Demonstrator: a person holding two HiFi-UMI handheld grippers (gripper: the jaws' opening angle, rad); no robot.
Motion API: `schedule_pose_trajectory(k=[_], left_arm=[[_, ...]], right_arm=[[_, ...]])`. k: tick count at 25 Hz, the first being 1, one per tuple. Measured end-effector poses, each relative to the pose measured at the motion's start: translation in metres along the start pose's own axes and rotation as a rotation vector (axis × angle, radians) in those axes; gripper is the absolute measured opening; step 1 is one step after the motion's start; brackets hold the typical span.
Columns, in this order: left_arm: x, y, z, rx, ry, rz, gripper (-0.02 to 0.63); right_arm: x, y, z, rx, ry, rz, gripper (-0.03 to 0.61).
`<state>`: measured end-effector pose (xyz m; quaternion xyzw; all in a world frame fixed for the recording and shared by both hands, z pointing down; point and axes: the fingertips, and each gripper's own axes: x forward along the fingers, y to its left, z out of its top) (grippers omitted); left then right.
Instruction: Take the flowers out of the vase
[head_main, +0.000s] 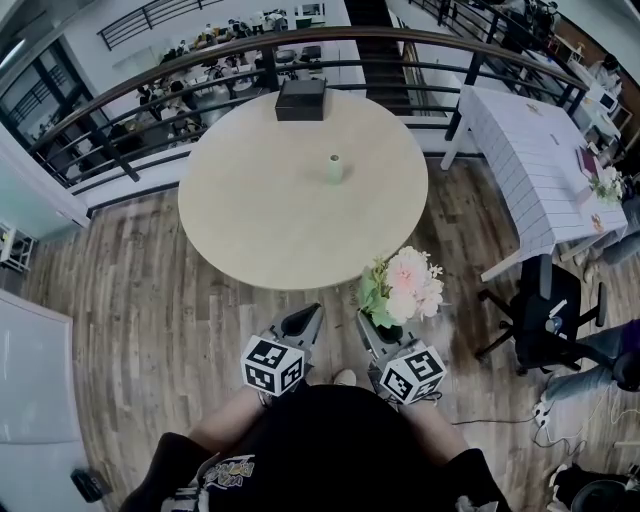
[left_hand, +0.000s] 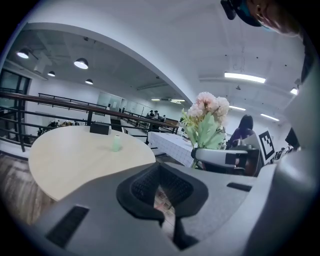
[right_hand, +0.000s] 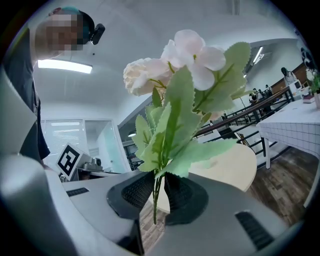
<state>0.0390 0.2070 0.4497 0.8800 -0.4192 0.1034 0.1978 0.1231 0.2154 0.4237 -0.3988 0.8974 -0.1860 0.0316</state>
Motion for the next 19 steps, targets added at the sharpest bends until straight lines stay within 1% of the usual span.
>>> schedule_pose_trajectory(k=[19], left_arm=[[-0.0056, -0.0002, 0.0002, 0.000, -0.002, -0.013, 0.006]], right_arm=[[0.0048, 0.0078, -0.0017, -0.003, 0.008, 0.008, 0.078]])
